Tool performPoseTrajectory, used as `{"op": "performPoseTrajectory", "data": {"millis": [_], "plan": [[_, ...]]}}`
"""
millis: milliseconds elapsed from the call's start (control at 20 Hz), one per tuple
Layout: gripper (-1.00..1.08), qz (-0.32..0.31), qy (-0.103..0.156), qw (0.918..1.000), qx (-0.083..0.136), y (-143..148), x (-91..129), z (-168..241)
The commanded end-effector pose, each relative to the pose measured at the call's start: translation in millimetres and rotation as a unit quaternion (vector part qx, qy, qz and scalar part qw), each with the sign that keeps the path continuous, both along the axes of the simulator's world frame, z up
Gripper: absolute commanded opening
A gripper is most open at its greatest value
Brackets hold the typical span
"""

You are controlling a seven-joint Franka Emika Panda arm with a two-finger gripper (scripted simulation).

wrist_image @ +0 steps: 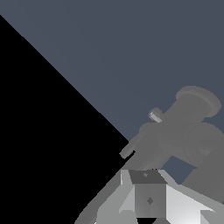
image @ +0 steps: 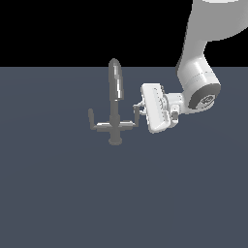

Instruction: Turn on the faucet by rotating a designated handle.

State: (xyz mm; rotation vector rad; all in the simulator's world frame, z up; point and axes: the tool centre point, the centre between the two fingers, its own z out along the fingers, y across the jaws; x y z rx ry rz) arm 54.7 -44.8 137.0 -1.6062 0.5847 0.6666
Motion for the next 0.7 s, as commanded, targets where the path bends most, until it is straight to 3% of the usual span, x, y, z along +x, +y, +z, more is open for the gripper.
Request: {"op": "performPoseTrajectory", "data": {"millis": [0, 650], "plan": [[-1.00, 0.000, 0.000, 1.0000, 0.000, -1, -6, 3], [-1.00, -0.001, 0.001, 1.0000, -0.001, -4, -32, 2]]}}
